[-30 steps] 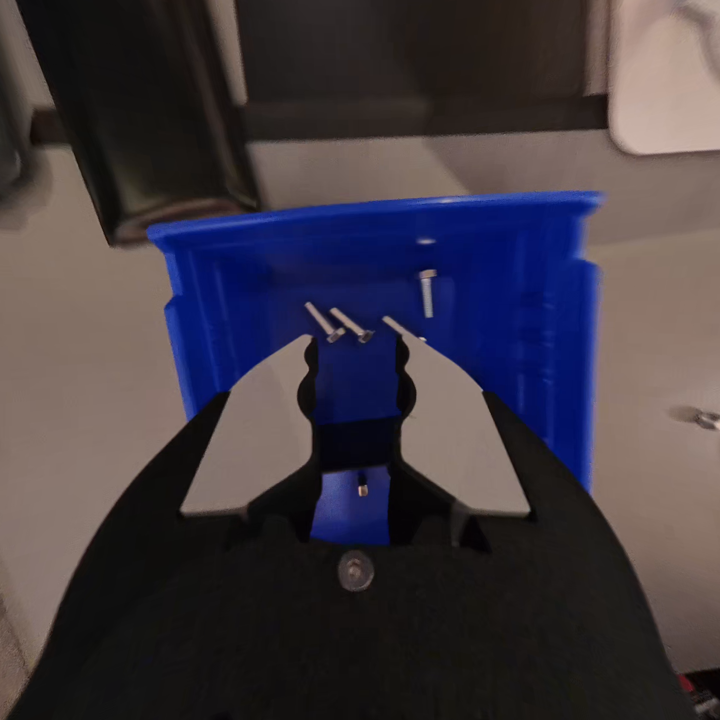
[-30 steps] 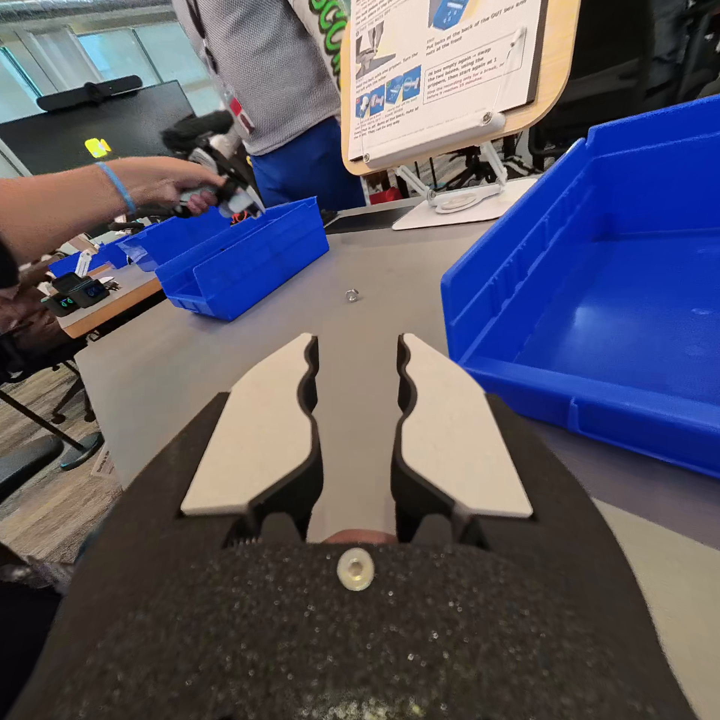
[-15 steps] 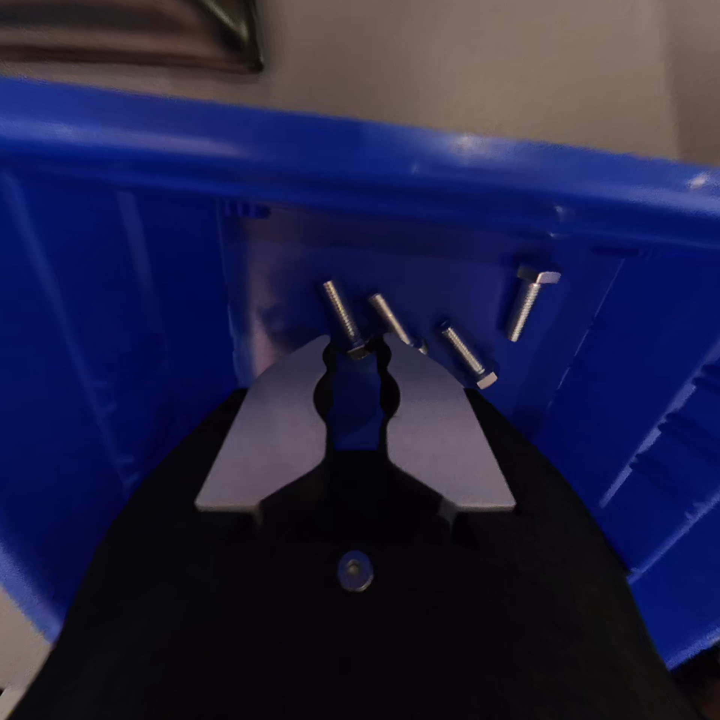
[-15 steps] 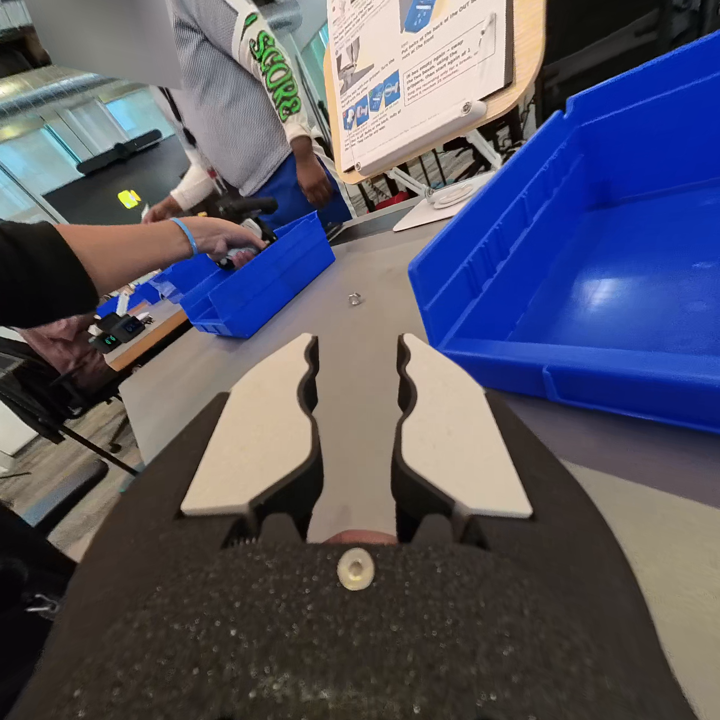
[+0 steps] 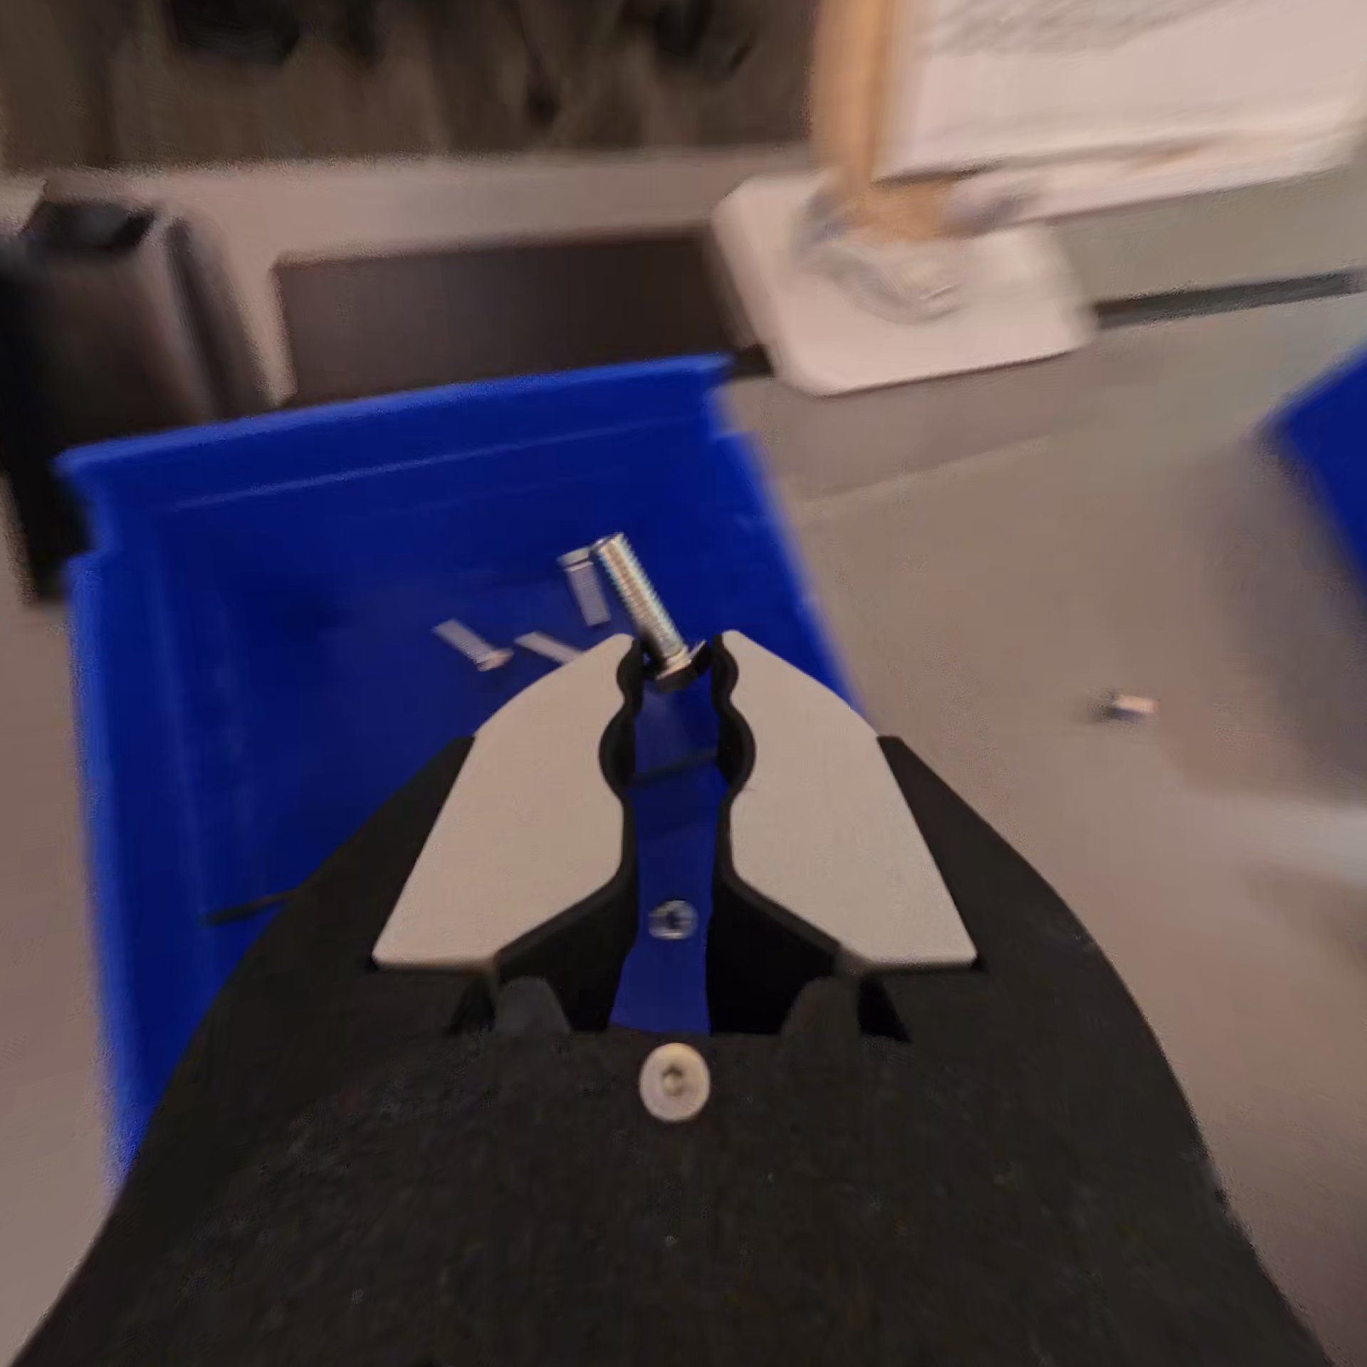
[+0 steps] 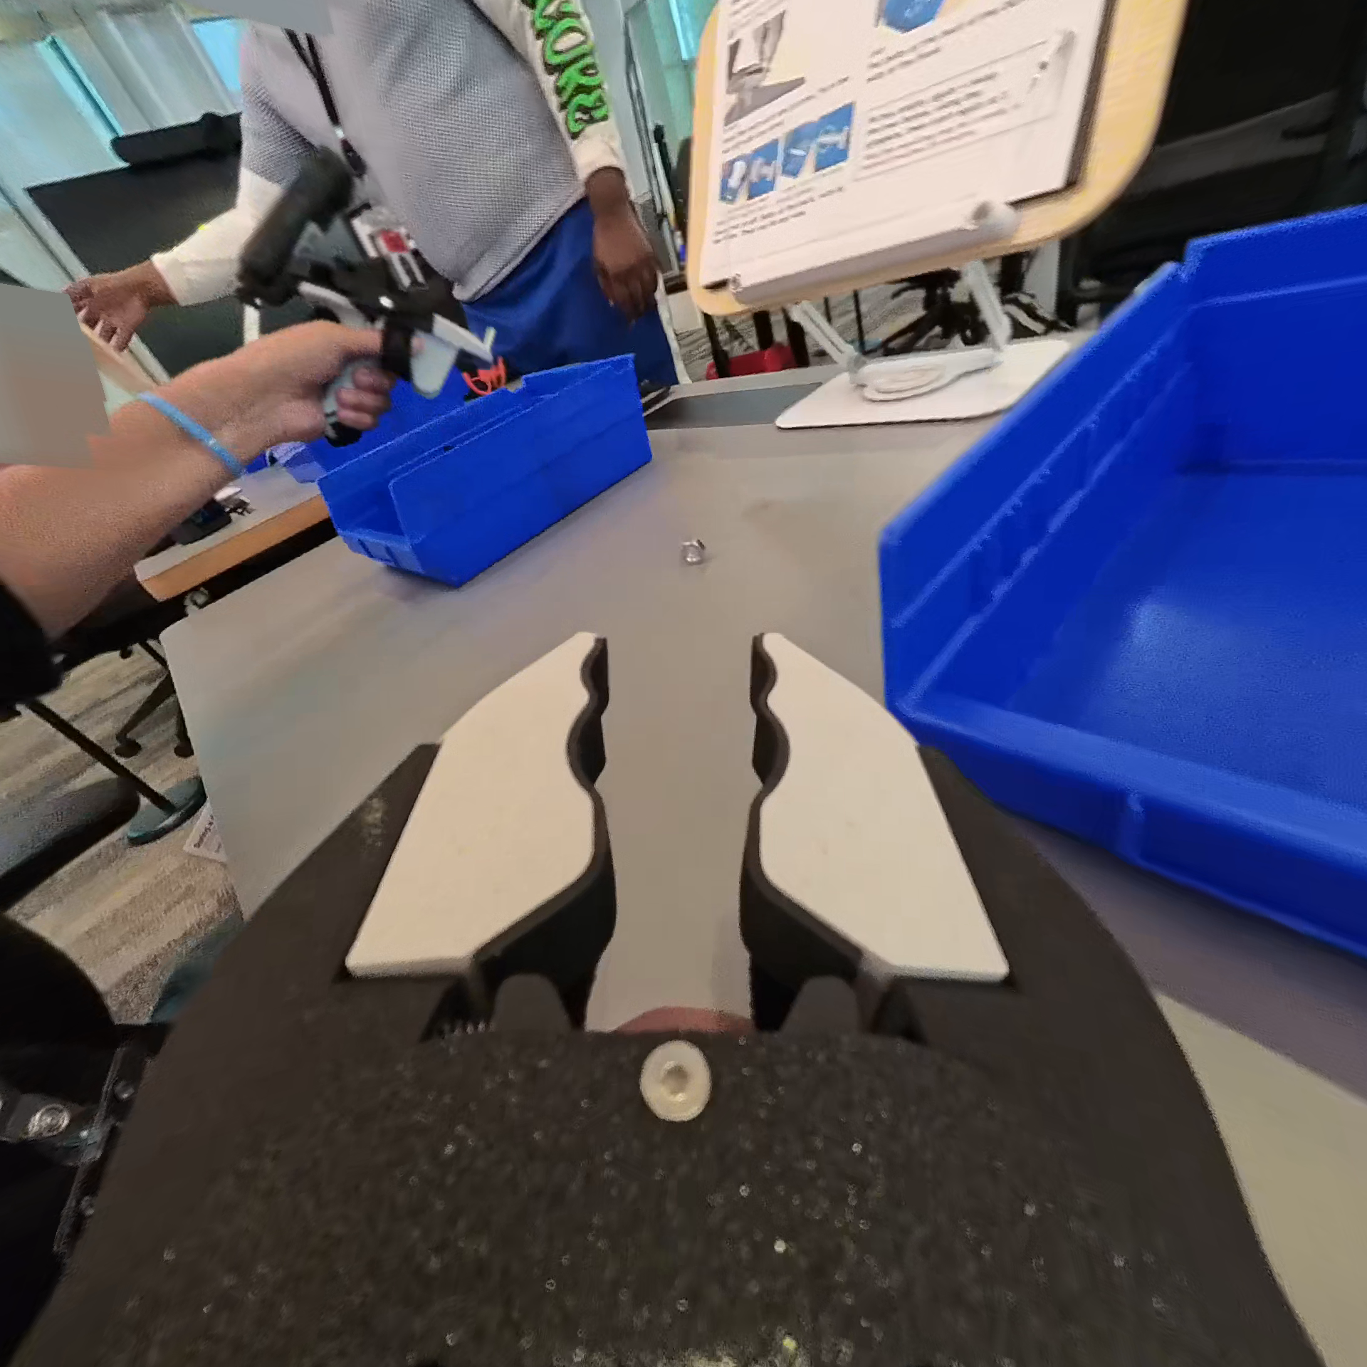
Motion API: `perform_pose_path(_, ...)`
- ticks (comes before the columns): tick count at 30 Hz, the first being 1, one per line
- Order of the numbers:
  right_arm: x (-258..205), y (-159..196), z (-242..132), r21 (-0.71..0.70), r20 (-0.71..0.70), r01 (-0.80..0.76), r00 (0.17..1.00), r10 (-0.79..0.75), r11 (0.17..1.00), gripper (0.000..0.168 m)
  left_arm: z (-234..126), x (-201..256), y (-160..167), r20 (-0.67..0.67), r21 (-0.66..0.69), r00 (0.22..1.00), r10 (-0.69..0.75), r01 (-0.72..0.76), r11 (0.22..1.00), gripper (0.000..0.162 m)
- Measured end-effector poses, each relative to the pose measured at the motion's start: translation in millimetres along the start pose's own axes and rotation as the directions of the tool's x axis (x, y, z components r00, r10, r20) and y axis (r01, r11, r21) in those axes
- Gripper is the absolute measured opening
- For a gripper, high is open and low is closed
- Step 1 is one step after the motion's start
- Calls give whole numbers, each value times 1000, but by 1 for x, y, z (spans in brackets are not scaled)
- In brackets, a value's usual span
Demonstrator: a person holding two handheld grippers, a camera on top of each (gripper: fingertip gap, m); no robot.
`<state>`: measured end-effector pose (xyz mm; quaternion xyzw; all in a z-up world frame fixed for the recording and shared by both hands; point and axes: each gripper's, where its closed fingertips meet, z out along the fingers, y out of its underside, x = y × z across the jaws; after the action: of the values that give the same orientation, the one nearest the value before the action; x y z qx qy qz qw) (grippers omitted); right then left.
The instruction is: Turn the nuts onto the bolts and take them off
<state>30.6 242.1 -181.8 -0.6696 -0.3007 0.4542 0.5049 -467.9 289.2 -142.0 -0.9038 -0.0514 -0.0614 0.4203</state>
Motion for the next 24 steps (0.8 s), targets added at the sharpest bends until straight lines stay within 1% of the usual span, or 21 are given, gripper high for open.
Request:
perform_pose_path(2,-12,-8,13,1,50,39,998,-39,999,37,-33,61,0,-195,185,979,54,-17,983,16)
perform_pose_path(3,-21,-12,21,-1,91,58,994,-57,998,37,-46,91,5,-293,243,953,77,-3,970,16)
perform_pose_path(6,-52,-32,53,-11,230,113,967,-108,994,38,-66,164,23,-529,312,837,136,43,949,16)
perform_pose_path(7,-65,-42,66,-12,292,129,949,-120,992,39,-71,185,27,-602,319,783,159,53,946,16)
perform_pose_path(8,-78,-52,79,-15,349,142,928,-128,990,38,-76,204,30,-661,337,726,188,63,939,16)
perform_pose_path(10,-100,-71,107,-16,454,166,880,-141,986,39,-81,232,34,-731,378,636,249,73,923,16)
perform_pose_path(11,-109,-78,121,-30,494,176,858,-139,984,39,-81,244,37,-752,379,605,263,70,923,16)
perform_pose_path(14,-131,-85,158,-97,599,168,797,-77,981,36,-77,267,45,-769,396,558,312,32,918,16)
perform_pose_path(16,-140,-82,175,-155,635,144,773,-13,977,35,-75,277,47,-772,408,539,337,14,913,16)
perform_pose_path(18,-141,-76,188,-204,634,113,772,43,972,34,-76,286,51,-770,430,517,375,-15,903,16)
perform_pose_path(21,-142,-74,193,-254,647,16,746,158,967,34,-75,293,58,-746,453,508,431,-88,887,16)
perform_pose_path(23,-146,-76,188,-279,679,-38,699,225,960,25,-70,296,65,-729,449,512,454,-143,882,16)
perform_pose_path(24,-146,-74,186,-298,686,-40,686,243,954,16,-68,297,68,-726,448,510,460,-156,880,16)
